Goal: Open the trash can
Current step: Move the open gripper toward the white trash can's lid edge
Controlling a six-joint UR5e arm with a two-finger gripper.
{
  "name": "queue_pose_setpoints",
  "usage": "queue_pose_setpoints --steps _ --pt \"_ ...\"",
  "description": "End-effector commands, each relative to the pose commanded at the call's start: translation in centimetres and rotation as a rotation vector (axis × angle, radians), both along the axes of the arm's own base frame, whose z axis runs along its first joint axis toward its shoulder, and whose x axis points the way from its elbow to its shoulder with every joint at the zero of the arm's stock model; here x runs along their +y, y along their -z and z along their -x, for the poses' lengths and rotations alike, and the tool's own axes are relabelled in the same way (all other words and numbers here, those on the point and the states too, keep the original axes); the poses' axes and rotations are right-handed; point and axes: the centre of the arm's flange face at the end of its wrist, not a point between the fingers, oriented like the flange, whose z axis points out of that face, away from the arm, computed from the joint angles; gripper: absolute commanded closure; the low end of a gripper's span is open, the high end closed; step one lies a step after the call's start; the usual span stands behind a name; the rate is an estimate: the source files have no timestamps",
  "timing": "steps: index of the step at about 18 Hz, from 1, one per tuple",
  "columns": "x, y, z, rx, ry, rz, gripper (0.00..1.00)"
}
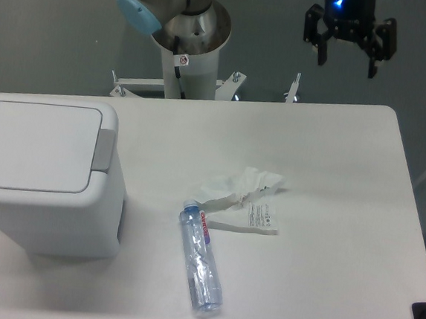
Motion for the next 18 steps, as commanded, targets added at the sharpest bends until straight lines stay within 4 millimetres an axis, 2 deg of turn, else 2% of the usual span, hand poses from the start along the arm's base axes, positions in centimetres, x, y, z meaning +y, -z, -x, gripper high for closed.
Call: queue_pose_setpoints --steps 2,5,12,18 --pt "0.6 -0.2 -0.6 -0.001 -0.015 -0.016 0.0" --pt "3.1 -0.4 -2.2 -0.024 -0.061 -0.091 0.0" --pt "11.3 -1.0 -6.6 -0.141 -0.343 -0.387 0.0" --pt "17.5 0.4 -11.0 -0.274 -0.478 -0.473 0.0"
